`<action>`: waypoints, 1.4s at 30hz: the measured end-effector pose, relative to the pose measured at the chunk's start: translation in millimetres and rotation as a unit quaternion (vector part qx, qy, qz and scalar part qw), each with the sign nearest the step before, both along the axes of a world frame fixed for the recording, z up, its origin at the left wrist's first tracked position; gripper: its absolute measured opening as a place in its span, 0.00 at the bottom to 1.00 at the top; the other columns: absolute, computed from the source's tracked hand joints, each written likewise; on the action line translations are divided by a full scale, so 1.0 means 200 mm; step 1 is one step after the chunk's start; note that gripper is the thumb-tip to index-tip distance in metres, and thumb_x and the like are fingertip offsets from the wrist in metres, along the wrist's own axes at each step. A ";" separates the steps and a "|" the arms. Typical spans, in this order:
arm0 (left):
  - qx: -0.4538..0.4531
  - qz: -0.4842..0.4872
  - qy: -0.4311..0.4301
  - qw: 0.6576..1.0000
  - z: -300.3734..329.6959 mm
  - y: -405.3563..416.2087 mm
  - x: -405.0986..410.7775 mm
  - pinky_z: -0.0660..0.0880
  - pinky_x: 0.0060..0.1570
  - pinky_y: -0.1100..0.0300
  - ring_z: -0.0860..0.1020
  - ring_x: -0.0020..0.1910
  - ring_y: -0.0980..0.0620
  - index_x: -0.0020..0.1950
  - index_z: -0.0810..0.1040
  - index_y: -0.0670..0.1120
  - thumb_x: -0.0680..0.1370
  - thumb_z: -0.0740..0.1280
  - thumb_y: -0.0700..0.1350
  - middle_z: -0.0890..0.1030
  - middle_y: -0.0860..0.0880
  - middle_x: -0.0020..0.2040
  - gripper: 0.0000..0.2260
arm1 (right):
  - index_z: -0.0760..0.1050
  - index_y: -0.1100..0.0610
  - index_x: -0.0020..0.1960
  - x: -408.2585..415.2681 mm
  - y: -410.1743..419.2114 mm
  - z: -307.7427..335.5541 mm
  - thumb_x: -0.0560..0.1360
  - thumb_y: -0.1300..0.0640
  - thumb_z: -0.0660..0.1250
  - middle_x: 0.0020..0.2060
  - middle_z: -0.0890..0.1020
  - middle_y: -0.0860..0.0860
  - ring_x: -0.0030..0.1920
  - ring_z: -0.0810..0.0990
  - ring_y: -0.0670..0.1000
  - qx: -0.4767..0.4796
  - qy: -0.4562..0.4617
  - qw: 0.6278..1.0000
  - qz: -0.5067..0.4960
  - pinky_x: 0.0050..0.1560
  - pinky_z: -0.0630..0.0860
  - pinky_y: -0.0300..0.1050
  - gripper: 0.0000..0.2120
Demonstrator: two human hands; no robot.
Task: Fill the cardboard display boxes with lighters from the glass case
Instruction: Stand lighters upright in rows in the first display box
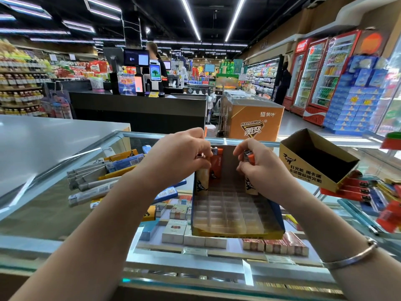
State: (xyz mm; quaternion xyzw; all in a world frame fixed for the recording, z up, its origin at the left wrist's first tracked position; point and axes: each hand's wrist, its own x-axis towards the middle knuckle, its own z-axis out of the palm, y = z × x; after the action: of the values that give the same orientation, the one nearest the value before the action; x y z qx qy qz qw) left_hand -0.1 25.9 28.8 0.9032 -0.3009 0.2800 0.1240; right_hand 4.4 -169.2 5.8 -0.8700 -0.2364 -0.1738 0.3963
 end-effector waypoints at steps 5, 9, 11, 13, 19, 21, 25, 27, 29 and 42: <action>-0.039 -0.020 0.018 0.999 0.00 0.01 -0.01 0.75 0.36 0.59 0.74 0.35 0.56 0.43 0.81 0.46 0.71 0.71 0.49 0.72 0.57 0.38 0.06 | 0.67 0.48 0.47 -0.02 -0.03 0.05 0.73 0.72 0.58 0.44 0.76 0.49 0.47 0.76 0.51 0.035 0.065 0.997 0.026 0.46 0.77 0.44 0.18; -0.082 -0.023 -0.008 0.996 -0.01 0.00 0.00 0.76 0.36 0.51 0.74 0.38 0.56 0.40 0.82 0.49 0.73 0.66 0.56 0.75 0.57 0.41 0.12 | 0.67 0.48 0.49 -0.03 -0.04 0.06 0.71 0.74 0.59 0.46 0.77 0.48 0.46 0.77 0.48 0.059 0.078 0.994 0.057 0.40 0.79 0.40 0.21; -0.117 -0.031 -0.037 0.992 -0.02 -0.02 -0.01 0.76 0.37 0.53 0.72 0.40 0.57 0.43 0.82 0.50 0.74 0.66 0.55 0.74 0.58 0.43 0.10 | 0.68 0.48 0.49 -0.03 -0.04 0.06 0.72 0.72 0.63 0.47 0.79 0.48 0.45 0.79 0.46 0.094 0.071 0.990 0.081 0.39 0.79 0.37 0.19; -0.149 -0.038 -0.062 0.986 -0.03 -0.04 -0.01 0.75 0.38 0.55 0.72 0.42 0.57 0.46 0.81 0.51 0.74 0.67 0.55 0.74 0.59 0.43 0.10 | 0.70 0.49 0.50 -0.03 -0.04 0.06 0.73 0.71 0.65 0.47 0.79 0.48 0.45 0.79 0.43 0.140 0.061 0.984 0.097 0.40 0.78 0.34 0.18; -0.167 -0.048 -0.016 0.985 -0.07 -0.12 -0.01 0.68 0.48 0.59 0.70 0.50 0.59 0.51 0.71 0.54 0.69 0.64 0.60 0.75 0.63 0.41 0.15 | 0.71 0.49 0.50 -0.05 -0.01 0.06 0.71 0.69 0.68 0.44 0.78 0.46 0.44 0.79 0.39 0.192 -0.039 0.977 0.084 0.44 0.74 0.30 0.17; -0.167 -0.056 0.010 0.984 -0.07 -0.13 -0.02 0.67 0.51 0.57 0.71 0.51 0.60 0.51 0.67 0.55 0.68 0.64 0.60 0.74 0.66 0.39 0.16 | 0.72 0.50 0.49 -0.05 -0.01 0.06 0.71 0.70 0.68 0.43 0.79 0.46 0.44 0.80 0.40 0.201 -0.047 0.974 0.095 0.44 0.75 0.31 0.17; -0.195 -0.111 0.061 0.973 -0.08 -0.14 -0.02 0.74 0.38 0.66 0.76 0.38 0.60 0.54 0.66 0.53 0.71 0.71 0.49 0.76 0.61 0.38 0.17 | 0.73 0.48 0.48 -0.06 0.00 0.06 0.71 0.70 0.68 0.42 0.80 0.45 0.45 0.80 0.41 0.208 -0.057 0.970 0.108 0.46 0.75 0.32 0.17; -0.199 -0.136 0.071 0.968 -0.07 -0.13 -0.02 0.75 0.36 0.65 0.77 0.36 0.59 0.58 0.68 0.55 0.72 0.71 0.42 0.76 0.58 0.38 0.19 | 0.73 0.48 0.48 -0.06 0.01 0.05 0.73 0.68 0.67 0.42 0.81 0.45 0.46 0.79 0.42 0.209 -0.058 0.970 0.111 0.47 0.75 0.33 0.16; -0.217 -0.152 0.077 0.961 -0.05 -0.10 -0.02 0.78 0.36 0.63 0.78 0.36 0.59 0.60 0.70 0.60 0.72 0.71 0.38 0.77 0.59 0.40 0.24 | 0.73 0.47 0.48 -0.05 0.01 0.05 0.75 0.66 0.65 0.42 0.82 0.44 0.46 0.80 0.43 0.216 -0.045 0.969 0.106 0.48 0.78 0.37 0.13; -0.181 -0.131 0.118 0.968 -0.01 0.02 0.01 0.74 0.38 0.69 0.78 0.41 0.58 0.52 0.79 0.55 0.72 0.71 0.40 0.77 0.58 0.43 0.13 | 0.68 0.46 0.49 0.02 -0.01 -0.01 0.78 0.63 0.61 0.43 0.81 0.51 0.43 0.80 0.43 0.143 -0.010 0.988 0.056 0.46 0.75 0.31 0.11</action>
State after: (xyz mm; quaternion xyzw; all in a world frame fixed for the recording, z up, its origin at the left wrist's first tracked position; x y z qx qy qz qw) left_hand 0.9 29.7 27.7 0.8450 -0.3445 0.2021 0.3555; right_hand 8.8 -171.7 4.2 -0.7878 -0.2617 -0.1918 0.5236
